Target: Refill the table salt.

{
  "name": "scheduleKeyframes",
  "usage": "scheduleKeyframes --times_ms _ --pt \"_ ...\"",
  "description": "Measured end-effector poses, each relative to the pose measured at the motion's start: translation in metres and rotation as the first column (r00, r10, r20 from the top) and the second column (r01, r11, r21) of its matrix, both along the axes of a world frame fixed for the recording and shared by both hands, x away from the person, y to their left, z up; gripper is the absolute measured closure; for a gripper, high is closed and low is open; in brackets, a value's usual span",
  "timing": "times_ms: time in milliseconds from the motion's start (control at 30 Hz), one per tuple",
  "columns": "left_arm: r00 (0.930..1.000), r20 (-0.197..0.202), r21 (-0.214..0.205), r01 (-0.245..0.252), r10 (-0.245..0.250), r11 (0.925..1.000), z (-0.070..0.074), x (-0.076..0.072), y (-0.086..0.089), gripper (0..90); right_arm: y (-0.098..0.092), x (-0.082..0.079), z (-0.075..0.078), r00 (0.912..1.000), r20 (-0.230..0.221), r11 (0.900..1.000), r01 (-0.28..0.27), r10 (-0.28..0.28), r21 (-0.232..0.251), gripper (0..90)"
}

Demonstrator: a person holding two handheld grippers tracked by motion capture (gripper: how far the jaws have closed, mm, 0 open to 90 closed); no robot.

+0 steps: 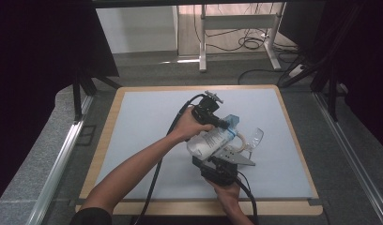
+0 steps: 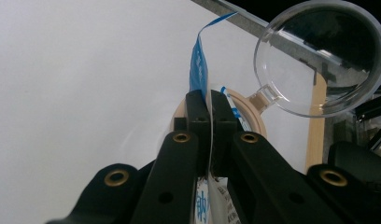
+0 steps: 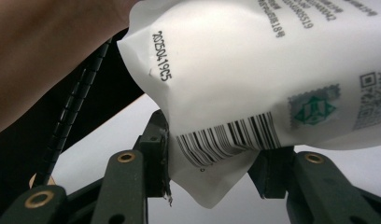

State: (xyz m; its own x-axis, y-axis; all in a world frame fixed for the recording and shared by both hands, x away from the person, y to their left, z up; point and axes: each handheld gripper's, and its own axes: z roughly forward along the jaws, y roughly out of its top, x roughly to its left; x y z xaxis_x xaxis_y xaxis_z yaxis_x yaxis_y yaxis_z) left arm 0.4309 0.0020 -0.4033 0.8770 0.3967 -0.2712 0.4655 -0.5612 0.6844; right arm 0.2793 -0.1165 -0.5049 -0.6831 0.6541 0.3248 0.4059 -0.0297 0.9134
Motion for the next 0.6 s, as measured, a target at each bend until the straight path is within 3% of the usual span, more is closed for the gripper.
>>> scheduleKeyframes --times_ms 200,467,600 --pt "0.9999 -0.001 0.021 0.017 -0.017 0.9997 0.0017 0.0005 -0.0023 90.0 -0.0005 -0.0022 0.0024 0.9999 -0.011 0.9996 -0.001 0.002 0.028 55.6" --pt "0.9993 -0.031 0.012 0.02 -0.02 0.9997 0.001 0.0042 -0.0046 90.0 0.0005 -0.0047 0.0076 0.999 -0.033 0.9992 0.032 -0.031 0.025 55.6" --pt "0.9996 -0.019 0.024 0.021 -0.021 0.9995 0.0028 0.0039 -0.0064 90.0 0.0001 -0.0047 0.0086 0.9984 -0.034 0.9986 0.046 -0.045 0.028 55.7"
